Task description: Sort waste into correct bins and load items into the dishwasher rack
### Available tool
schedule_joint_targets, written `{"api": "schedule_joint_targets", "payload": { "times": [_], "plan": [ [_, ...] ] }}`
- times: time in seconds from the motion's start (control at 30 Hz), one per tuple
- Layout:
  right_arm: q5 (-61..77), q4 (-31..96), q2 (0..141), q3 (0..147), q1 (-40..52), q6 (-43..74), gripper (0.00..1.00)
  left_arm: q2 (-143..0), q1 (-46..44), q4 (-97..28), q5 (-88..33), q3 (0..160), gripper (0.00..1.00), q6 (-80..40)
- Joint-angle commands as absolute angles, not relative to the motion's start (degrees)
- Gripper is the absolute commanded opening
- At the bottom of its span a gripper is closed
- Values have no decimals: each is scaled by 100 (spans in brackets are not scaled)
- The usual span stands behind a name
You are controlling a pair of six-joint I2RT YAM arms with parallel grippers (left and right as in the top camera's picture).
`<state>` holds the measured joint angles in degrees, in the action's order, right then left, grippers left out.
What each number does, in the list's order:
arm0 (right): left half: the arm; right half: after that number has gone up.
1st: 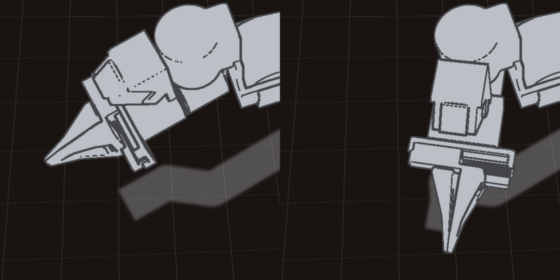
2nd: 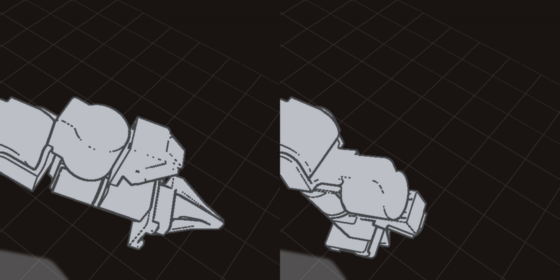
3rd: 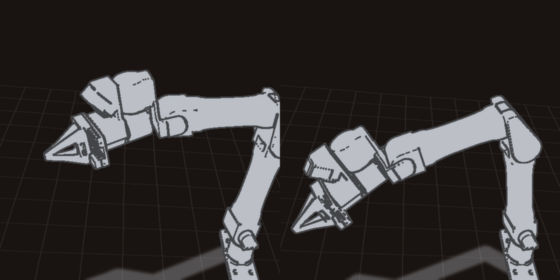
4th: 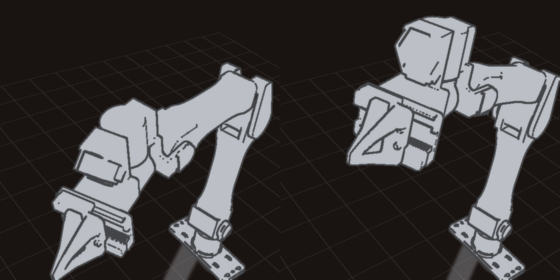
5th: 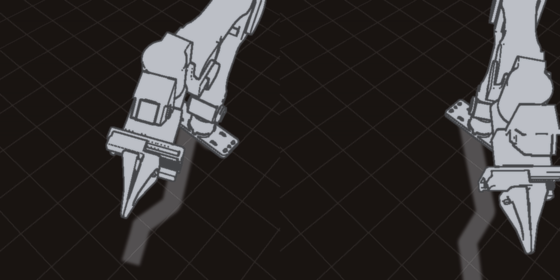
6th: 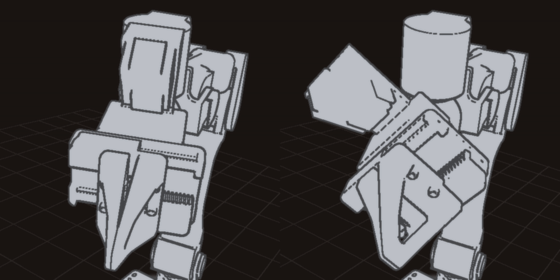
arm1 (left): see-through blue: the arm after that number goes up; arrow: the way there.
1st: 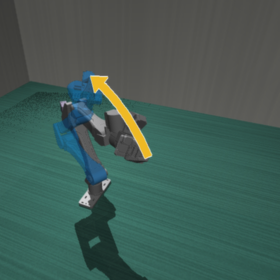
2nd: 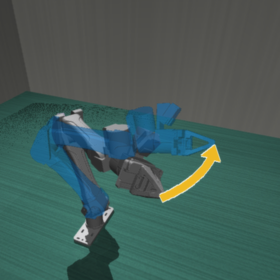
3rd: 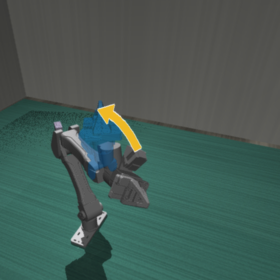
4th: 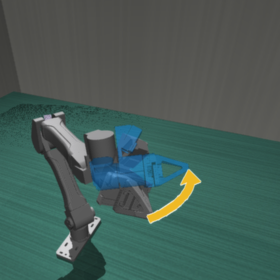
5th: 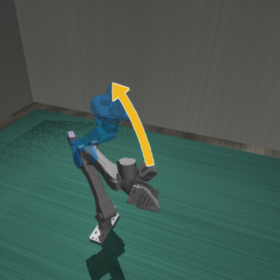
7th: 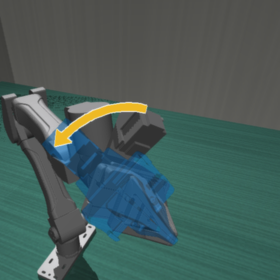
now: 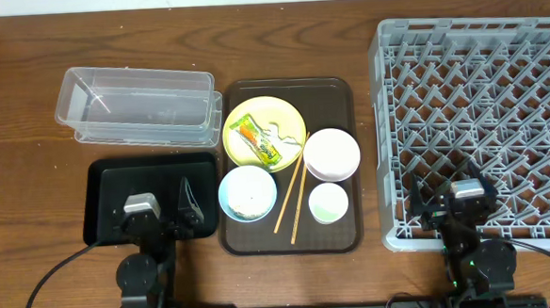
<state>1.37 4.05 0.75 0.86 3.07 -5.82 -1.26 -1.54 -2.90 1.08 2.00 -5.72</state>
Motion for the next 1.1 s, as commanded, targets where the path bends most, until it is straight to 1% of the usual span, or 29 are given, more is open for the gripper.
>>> {"api": "schedule_joint_targets", "payload": {
  "times": [0.0,0.1,0.2,0.43,0.57,0.67,0.73,0.83,1.07],
  "plan": [
    [-27,460,178,410,301,-244,99,-432,-126,-454,217,434,98,-499],
    [-281,644,447,718,301,45,99,-980,-126,-773,217,860,98,-499],
    [-395,840,882,1125,301,60,99,-1669,-126,-1157,217,1406,98,-497],
    [-419,1603,2434,2399,303,62,99,-3603,-126,-2141,141,3052,98,-499],
    [-405,2394,3369,3293,303,62,99,-4718,-126,-3111,-506,4101,98,-499],
    [-403,3057,4060,3962,301,60,99,-5513,-126,-4082,-1002,4925,98,-517],
    [-373,3507,4495,4379,303,60,99,-6012,-126,-4788,-1125,5461,98,-517],
    [-364,3942,4974,4823,303,58,99,-6512,-126,-5524,-1098,5964,98,-515],
    [-252,4025,5315,5028,303,62,99,-6901,-126,-5452,-1323,6012,98,-517]
  ]
}}
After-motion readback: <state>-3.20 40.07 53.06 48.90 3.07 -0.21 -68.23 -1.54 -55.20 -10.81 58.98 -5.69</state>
